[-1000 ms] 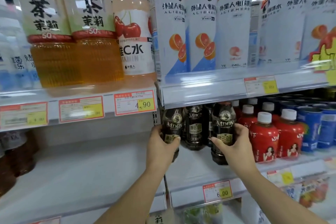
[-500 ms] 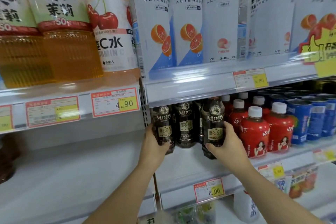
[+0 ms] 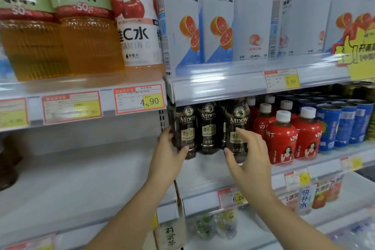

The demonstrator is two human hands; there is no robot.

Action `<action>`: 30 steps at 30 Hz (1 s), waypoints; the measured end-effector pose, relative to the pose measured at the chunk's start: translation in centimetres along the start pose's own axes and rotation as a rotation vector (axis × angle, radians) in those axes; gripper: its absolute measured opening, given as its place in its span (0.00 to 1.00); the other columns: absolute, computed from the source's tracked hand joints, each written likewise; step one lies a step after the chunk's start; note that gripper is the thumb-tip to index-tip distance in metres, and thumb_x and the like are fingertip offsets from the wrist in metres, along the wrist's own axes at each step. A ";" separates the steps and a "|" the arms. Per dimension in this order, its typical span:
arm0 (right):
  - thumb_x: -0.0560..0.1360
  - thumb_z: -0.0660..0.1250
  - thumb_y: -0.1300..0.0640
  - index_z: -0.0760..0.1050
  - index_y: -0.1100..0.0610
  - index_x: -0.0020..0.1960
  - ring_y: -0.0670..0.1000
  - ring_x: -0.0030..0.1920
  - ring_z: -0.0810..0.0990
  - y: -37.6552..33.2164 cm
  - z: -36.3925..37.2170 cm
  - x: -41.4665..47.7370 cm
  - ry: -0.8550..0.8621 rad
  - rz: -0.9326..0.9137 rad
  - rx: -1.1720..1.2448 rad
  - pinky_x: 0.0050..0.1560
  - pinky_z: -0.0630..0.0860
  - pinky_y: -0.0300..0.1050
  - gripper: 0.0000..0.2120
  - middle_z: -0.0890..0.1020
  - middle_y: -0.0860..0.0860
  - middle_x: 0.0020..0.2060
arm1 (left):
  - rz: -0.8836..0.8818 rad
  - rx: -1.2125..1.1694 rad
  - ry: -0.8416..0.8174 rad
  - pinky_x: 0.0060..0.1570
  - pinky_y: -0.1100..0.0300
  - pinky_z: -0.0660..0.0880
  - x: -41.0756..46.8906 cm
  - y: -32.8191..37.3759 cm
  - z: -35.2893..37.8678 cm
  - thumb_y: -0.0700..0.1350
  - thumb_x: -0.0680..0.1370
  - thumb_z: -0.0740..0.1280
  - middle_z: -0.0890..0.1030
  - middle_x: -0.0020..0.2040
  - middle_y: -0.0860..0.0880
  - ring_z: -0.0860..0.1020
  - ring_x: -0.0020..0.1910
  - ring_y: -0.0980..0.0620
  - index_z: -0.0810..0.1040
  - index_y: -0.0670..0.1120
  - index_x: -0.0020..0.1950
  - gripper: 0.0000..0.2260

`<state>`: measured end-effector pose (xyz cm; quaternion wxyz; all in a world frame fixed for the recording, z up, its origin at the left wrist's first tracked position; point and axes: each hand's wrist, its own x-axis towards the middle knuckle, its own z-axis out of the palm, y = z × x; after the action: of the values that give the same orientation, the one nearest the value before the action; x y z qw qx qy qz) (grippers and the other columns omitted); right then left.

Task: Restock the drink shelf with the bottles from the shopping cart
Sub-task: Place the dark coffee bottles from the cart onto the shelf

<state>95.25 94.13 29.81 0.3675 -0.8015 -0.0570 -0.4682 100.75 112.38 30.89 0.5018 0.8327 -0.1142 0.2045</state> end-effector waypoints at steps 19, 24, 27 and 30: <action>0.73 0.64 0.57 0.80 0.56 0.46 0.44 0.37 0.76 -29.7 22.2 -29.5 -1.150 -0.374 0.640 0.41 0.74 0.36 0.07 0.82 0.49 0.40 | -0.567 0.401 0.528 0.47 0.76 0.69 -38.0 -19.4 -30.1 0.37 0.77 0.64 0.77 0.51 0.58 0.72 0.49 0.65 0.77 0.50 0.57 0.11; 0.71 0.65 0.58 0.79 0.55 0.45 0.51 0.36 0.79 -34.7 27.5 -41.9 -1.440 -0.378 0.611 0.39 0.78 0.51 0.05 0.81 0.50 0.37 | -0.970 0.408 0.625 0.50 0.64 0.73 -50.8 -24.7 -34.3 0.41 0.79 0.63 0.77 0.53 0.59 0.76 0.51 0.60 0.77 0.51 0.58 0.10; 0.71 0.65 0.58 0.78 0.54 0.45 0.51 0.36 0.77 -35.7 30.3 -49.5 -1.598 -0.417 0.523 0.38 0.77 0.51 0.04 0.80 0.50 0.37 | -1.187 0.383 0.659 0.52 0.61 0.73 -57.3 -27.8 -35.4 0.44 0.78 0.63 0.78 0.53 0.58 0.77 0.53 0.57 0.77 0.51 0.58 0.10; 0.73 0.65 0.61 0.78 0.53 0.49 0.49 0.39 0.77 -35.5 32.9 -56.2 -1.796 -0.416 0.370 0.42 0.77 0.49 0.07 0.79 0.49 0.39 | -1.343 0.360 0.668 0.52 0.59 0.72 -62.2 -30.9 -35.7 0.42 0.78 0.63 0.79 0.53 0.55 0.77 0.54 0.54 0.77 0.50 0.59 0.11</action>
<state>71.89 155.13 -5.34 0.2163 -0.7652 -0.5348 0.2858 49.54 157.46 -7.10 0.3829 0.6863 0.6081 0.1123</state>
